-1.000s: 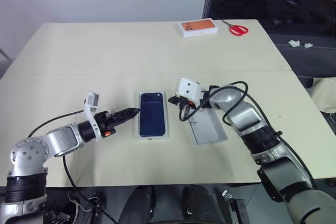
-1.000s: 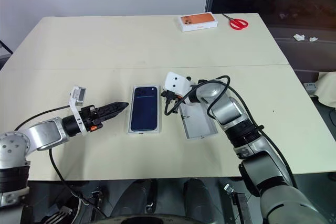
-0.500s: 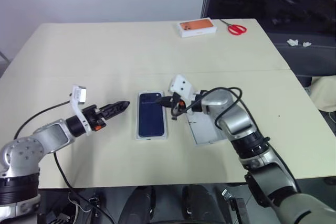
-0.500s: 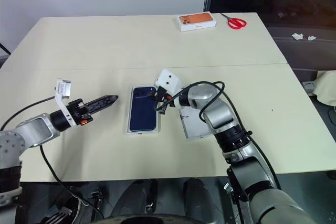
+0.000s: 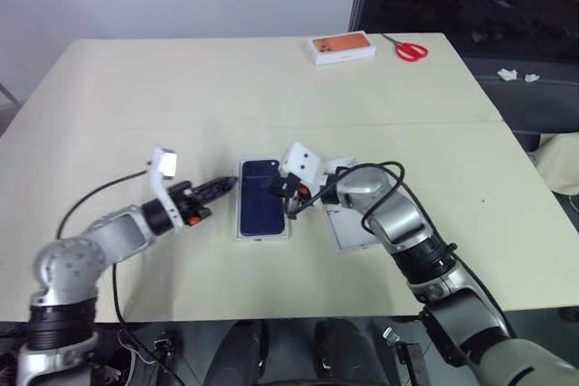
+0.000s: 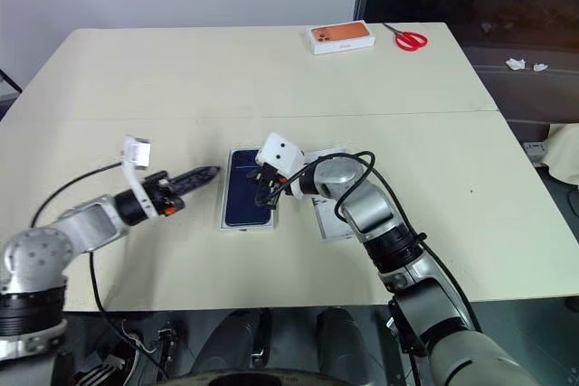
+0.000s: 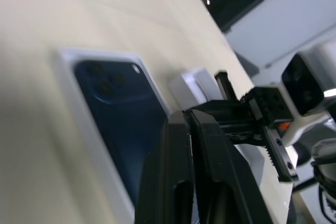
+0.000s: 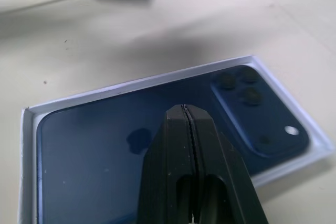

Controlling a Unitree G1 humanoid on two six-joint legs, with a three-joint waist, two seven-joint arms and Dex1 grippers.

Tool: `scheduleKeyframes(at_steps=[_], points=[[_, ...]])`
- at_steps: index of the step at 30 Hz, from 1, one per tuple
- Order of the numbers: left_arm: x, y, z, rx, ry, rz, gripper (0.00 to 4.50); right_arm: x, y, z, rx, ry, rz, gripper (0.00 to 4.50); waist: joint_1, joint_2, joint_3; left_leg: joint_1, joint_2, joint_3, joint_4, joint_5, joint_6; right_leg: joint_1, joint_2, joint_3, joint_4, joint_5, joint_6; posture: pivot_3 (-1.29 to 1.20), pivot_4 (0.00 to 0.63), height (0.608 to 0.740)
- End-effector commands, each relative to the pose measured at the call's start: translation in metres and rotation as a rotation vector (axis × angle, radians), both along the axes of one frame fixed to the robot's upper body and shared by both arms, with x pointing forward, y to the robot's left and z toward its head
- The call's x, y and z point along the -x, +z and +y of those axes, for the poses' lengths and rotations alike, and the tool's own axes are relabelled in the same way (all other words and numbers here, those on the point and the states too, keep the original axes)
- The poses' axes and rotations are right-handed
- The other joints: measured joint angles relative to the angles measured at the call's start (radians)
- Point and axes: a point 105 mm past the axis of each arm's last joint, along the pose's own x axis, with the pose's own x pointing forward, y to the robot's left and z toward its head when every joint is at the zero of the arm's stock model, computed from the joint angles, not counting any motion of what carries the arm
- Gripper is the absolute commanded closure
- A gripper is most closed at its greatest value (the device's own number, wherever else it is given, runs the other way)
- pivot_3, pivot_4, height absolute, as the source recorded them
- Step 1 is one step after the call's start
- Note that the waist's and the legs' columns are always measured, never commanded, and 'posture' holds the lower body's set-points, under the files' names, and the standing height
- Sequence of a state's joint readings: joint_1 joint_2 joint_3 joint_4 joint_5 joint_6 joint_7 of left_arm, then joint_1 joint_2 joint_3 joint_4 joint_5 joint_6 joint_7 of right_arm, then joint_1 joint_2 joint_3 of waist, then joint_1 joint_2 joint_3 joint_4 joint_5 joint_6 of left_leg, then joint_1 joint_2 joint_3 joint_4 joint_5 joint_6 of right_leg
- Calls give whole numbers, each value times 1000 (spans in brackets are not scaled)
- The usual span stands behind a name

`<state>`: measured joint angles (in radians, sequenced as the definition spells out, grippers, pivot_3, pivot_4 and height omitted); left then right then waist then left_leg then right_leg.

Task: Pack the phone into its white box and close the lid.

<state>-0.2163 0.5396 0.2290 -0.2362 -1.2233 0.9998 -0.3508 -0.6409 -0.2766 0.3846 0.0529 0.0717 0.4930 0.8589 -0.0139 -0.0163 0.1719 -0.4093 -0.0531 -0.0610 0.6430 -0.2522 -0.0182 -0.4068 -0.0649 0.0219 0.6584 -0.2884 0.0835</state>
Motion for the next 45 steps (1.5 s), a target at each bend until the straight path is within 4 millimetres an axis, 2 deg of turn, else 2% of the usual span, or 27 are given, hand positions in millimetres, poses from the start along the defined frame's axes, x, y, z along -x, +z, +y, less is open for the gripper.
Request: scheduleKeyframes(at_steps=[1, 4, 8, 10, 16, 21, 23, 26, 33, 36, 40, 45], points=[[-1, 6, -3, -26, -5, -38, 4425, 1, 8, 1, -20, 5, -36, 4500, -2, 0, 0, 0, 0, 0, 0, 0, 0, 0, 0, 0, 0, 0, 0, 0, 150, 740], [0, -4, 6, -77, 2, -16, 4425, 1, 9, -1, -19, 3, -37, 4500, -6, 0, 0, 0, 1, 0, -1, 0, 0, -1, 1, 0, 1, 0, 0, 0, 150, 740], [1, -41, 12, -259, -1, 46, 4425, 1, -2, -5, 46, 11, -62, 4500, -3, 0, 0, 0, 1, 0, -1, 0, 0, -1, 1, 0, 1, 0, 0, 0, 150, 740], [4, -47, 9, -278, -26, 40, 4425, 2, -7, -7, 72, 17, -71, 4500, 0, 0, 0, 0, 0, 0, -1, 0, 0, -1, 1, 0, 0, 0, 0, 0, 150, 740], [-3, -39, 15, -255, 18, -31, 4425, -4, -5, -26, 94, -13, -82, 4500, 3, 0, 0, 0, 0, 0, 0, 0, 0, 1, 0, 0, 0, 0, 0, 0, 150, 740], [-7, -10, 30, -134, 63, -81, 4425, -4, 34, -40, -82, -44, -3, 4500, 0, 0, 0, 0, 0, 0, 0, 0, 0, 0, 0, 0, 0, 0, 0, 0, 150, 740], [-7, -6, 37, -121, 74, -83, 4425, -1, 41, -43, -107, -40, 18, 4500, -1, 0, 0, 0, 1, 0, -1, 0, 0, 0, 0, 0, 0, 0, 0, 0, 150, 740], [-6, 2, 52, -105, 87, -95, 3556, 11, 51, -53, -106, -26, 48, 3594, 0, 0, 0, 0, 1, 0, -1, 0, 0, 0, 0, 0, 0, 0, 0, 0, 150, 740], [0, 25, 58, -90, 38, -221, 67, 11, 53, -69, -33, -109, 43, 17, 1, 1, 0, 0, 1, 0, -1, 0, 1, 0, -1, 0, -2, 0, 0, 0, 150, 740], [3, 34, 58, -98, 12, -286, 22, 15, 47, -68, -34, -144, 70, 0, 1, 0, 0, -1, 1, 0, -2, 0, 1, 0, -1, 0, -3, 0, 0, 0, 150, 740], [4, 36, 60, -135, 4, -333, 22, 19, 40, -67, -20, -162, 99, 0, 0, 1, 0, -1, 1, 0, -4, 0, 1, 0, -1, 0, -4, 0, 0, 0, 150, 740], [7, 31, 65, -166, -5, -332, 22, 15, 39, -67, -34, -210, 113, 0, 1, 1, 0, -1, 1, 0, -4, 0, 1, -1, -1, 0, -4, 0, 0, 0, 150, 740]])
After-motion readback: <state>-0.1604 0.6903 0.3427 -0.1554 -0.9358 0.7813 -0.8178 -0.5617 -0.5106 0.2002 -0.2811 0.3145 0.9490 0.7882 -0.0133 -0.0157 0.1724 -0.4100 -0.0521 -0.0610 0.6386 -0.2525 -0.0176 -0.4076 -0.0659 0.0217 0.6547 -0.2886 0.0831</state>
